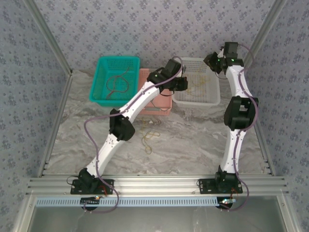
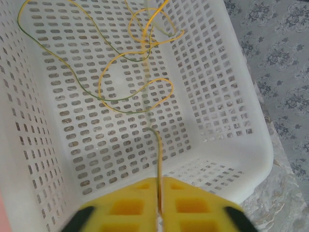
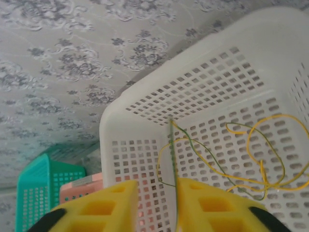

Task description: Untangle the cables

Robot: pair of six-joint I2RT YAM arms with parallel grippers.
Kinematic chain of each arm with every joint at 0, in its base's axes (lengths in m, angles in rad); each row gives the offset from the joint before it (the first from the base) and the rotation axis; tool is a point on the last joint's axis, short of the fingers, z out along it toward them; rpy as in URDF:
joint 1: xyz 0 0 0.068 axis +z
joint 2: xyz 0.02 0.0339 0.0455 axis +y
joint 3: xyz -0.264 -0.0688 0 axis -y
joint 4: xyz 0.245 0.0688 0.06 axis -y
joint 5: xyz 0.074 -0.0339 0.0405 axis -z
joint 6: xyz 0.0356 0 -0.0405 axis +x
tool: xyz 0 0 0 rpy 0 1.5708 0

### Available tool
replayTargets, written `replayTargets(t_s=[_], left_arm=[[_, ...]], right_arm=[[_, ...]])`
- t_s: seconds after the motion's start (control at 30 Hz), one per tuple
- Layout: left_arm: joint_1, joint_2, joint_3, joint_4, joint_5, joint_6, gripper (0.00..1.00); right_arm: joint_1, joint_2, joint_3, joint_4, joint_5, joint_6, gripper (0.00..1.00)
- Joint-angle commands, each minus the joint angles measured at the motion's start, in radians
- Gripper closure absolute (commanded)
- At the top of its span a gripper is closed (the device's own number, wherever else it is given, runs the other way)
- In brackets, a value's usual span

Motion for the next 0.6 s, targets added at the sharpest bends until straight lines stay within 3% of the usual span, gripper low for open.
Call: replayTargets(t_s=[0.0, 0.1, 0.27, 0.4, 0.5, 0.57], left_arm=[[-0.020, -0.053, 0.001, -0.032, -0.040, 0.000, 0.58], [-0.043, -0.101, -0.001, -0.069, -0.103, 0.015, 0.42], [-0.071, -0.182, -0.001, -0.124, -0.174, 0.012, 0.36], [-0.103, -0.280, -0.024, -0.202, -0.308, 0.020, 0.36], [-0.109, -0.442, -0.251, -0.147, -0.376, -0.015, 0.37], [-0.104, -0.645, -0.608, 0.072, -0.382, -0.053, 0.37]], right_arm=[[0.008, -0.055, -0.010, -0.041, 0.051, -0.048, 0.57], [0.015, -0.098, -0.012, -0.060, 0.075, -0.066, 0.51], [0.034, -0.211, -0.071, -0.065, 0.121, -0.091, 0.48], [0.062, -0.393, -0.246, -0.013, 0.161, -0.113, 0.49], [0.104, -0.578, -0.458, 0.066, 0.199, -0.130, 0.51], [0.148, -0.718, -0.626, 0.116, 0.230, -0.142, 0.51]])
